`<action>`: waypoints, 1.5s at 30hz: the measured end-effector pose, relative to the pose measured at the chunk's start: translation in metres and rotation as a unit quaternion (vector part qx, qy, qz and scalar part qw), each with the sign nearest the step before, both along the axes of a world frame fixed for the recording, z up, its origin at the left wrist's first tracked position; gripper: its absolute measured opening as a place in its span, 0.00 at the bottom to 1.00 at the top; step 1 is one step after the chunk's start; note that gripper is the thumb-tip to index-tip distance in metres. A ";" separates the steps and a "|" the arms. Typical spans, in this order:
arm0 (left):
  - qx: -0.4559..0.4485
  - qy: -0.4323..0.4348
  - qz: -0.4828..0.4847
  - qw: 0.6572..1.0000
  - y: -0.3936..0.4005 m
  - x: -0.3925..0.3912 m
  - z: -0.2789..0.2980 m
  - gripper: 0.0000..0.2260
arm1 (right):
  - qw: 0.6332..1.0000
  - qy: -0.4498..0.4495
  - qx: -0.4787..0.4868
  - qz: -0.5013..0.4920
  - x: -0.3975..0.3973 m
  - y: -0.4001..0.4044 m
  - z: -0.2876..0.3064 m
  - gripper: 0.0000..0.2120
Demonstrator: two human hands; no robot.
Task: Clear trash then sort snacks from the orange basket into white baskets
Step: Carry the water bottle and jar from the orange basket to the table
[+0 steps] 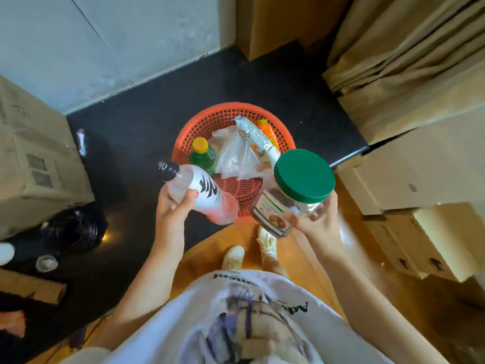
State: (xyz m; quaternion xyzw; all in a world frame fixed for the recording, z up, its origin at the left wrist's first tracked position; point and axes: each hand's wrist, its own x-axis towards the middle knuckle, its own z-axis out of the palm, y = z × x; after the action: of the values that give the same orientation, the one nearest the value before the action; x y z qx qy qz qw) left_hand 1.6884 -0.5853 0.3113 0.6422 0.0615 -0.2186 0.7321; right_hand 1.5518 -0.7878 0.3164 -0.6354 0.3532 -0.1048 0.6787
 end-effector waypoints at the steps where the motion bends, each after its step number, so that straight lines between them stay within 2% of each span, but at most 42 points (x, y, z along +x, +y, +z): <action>1: -0.023 0.004 -0.016 1.000 -0.001 0.001 0.007 0.13 | 0.999 -0.003 0.019 -0.033 -0.010 0.006 0.004 0.46; 5: -0.119 0.046 -0.115 0.985 -0.018 -0.007 0.025 0.18 | 0.984 -0.026 0.056 -0.166 -0.051 0.034 0.013 0.46; 9: -0.136 0.094 -0.239 0.957 -0.040 -0.037 0.031 0.16 | 0.958 -0.030 0.070 -0.275 -0.107 0.061 0.016 0.41; 10: -0.130 0.105 -0.270 0.948 -0.047 -0.048 0.033 0.20 | 0.949 -0.027 0.075 -0.305 -0.123 0.070 0.016 0.40; 12: -0.111 0.126 -0.333 0.928 -0.060 -0.073 0.038 0.34 | 0.927 -0.019 0.079 -0.366 -0.157 0.088 0.017 0.39; 14: -0.093 0.130 -0.399 0.903 -0.070 -0.103 0.039 0.34 | 0.904 -0.009 0.080 -0.419 -0.193 0.108 0.018 0.41; 17: -0.075 0.131 -0.501 0.852 -0.076 -0.156 0.036 0.25 | 0.864 0.009 0.077 -0.498 -0.250 0.144 0.019 0.47; 20: -0.063 0.134 -0.604 0.783 -0.068 -0.218 0.035 0.20 | 0.819 0.010 0.077 -0.569 -0.307 0.191 0.021 0.48; 21: -0.058 0.127 -0.636 0.759 -0.063 -0.241 0.036 0.19 | 0.804 0.005 0.076 -0.590 -0.327 0.209 0.022 0.46; 24: -0.038 0.116 -0.708 0.696 -0.038 -0.312 0.041 0.28 | 0.755 -0.019 0.072 -0.651 -0.385 0.273 0.023 0.43; 30: -0.014 0.113 -0.807 0.580 0.039 -0.462 0.042 0.22 | 0.653 -0.055 0.039 -0.754 -0.494 0.408 0.027 0.34; 34: 0.022 0.101 -0.859 0.501 0.086 -0.553 0.044 0.22 | 0.571 -0.053 0.012 -0.819 -0.550 0.482 0.028 0.33; 38: 0.038 0.085 -0.902 0.421 0.118 -0.627 0.048 0.23 | 0.508 -0.080 -0.005 -0.857 -0.587 0.536 0.027 0.34; 45: 0.022 0.060 -0.954 0.294 0.145 -0.744 0.045 0.19 | 0.368 -0.091 0.014 -0.925 -0.645 0.594 0.012 0.33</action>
State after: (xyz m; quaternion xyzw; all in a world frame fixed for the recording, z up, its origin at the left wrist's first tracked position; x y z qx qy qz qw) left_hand 0.9447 -0.4404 0.3559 0.2504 -0.5454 -0.7998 -0.0110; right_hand 0.9071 -0.1938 0.3285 0.1122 0.6572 -0.7198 0.1934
